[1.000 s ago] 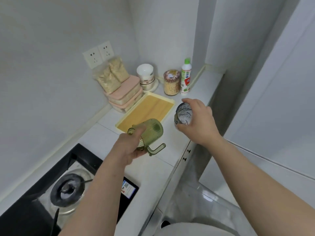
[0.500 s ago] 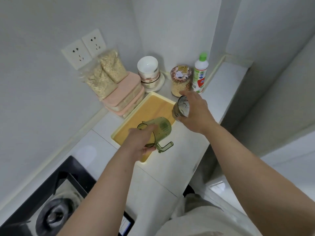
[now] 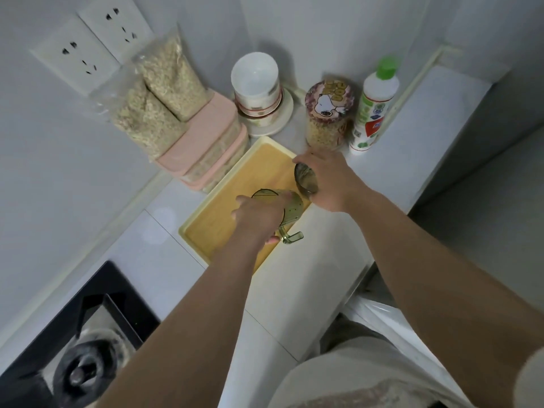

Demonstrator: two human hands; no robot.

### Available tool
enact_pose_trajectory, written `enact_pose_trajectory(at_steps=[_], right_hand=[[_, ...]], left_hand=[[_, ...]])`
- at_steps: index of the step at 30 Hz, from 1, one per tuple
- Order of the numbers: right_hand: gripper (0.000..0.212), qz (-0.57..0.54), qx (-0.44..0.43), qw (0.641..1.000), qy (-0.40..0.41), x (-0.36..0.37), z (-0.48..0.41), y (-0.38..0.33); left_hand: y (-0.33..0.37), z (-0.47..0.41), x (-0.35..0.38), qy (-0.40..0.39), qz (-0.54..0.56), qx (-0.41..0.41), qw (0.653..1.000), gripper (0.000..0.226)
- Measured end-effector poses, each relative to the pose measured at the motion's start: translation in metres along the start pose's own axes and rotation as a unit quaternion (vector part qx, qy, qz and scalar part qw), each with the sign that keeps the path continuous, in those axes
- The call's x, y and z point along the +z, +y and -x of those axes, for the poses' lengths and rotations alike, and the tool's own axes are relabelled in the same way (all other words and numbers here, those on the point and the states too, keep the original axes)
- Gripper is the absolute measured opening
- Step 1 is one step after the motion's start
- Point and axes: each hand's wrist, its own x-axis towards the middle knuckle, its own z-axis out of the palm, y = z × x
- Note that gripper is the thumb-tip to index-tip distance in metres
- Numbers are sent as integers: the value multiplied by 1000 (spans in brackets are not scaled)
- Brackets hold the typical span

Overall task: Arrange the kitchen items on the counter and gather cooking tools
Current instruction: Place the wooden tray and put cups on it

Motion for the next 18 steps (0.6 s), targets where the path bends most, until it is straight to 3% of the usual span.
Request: enact_pose_trajectory(at_steps=[12,18], right_hand=[[79,6,-23,1000,-4,1,-10,7],[80,20,-18,999,-28,12,-15,9]], left_hand=[[10,-14,14,19,-124,20,992,94],[11,-21,20,29,-153,39,987,99]])
